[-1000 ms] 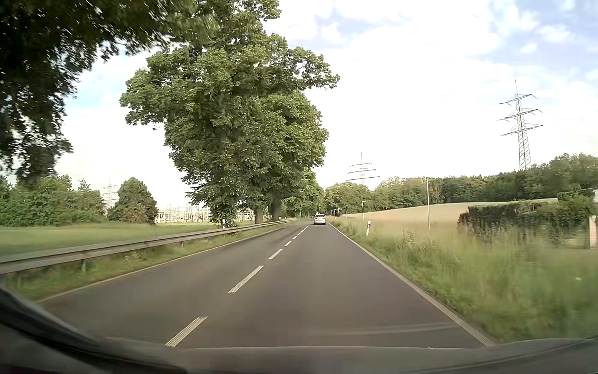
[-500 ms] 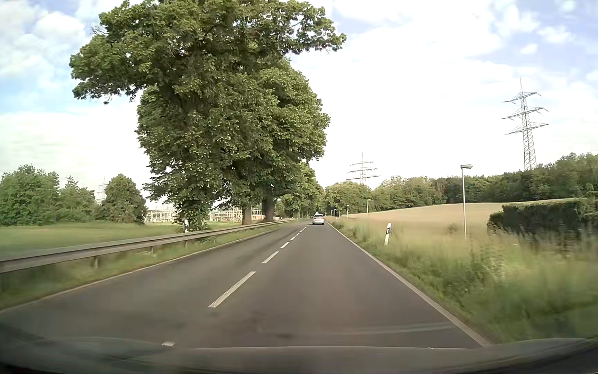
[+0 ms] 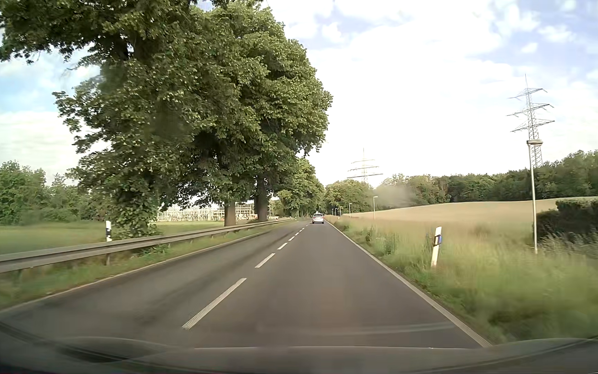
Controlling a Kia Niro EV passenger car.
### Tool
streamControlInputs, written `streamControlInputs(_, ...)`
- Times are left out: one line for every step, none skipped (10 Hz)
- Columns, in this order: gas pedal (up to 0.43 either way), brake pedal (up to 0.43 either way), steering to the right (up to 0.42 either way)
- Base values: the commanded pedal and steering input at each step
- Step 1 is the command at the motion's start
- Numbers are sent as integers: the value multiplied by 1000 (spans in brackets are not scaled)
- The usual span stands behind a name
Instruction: Follow the waypoints while adhering to traffic rules and regulations
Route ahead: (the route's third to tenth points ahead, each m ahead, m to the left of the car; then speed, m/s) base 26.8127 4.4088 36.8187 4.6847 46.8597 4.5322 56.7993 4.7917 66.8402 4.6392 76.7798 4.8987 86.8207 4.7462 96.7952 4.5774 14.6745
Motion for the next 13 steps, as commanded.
streamControlInputs(130,30,-1)
streamControlInputs(150,30,-1)
streamControlInputs(177,30,-1)
streamControlInputs(197,30,-1)
streamControlInputs(228,30,-1)
streamControlInputs(248,30,-1)
streamControlInputs(268,30,-1)
streamControlInputs(268,30,-1)
streamControlInputs(280,30,-1)
streamControlInputs(287,30,-1)
streamControlInputs(287,30,-1)
streamControlInputs(287,30,-1)
streamControlInputs(287,30,-1)
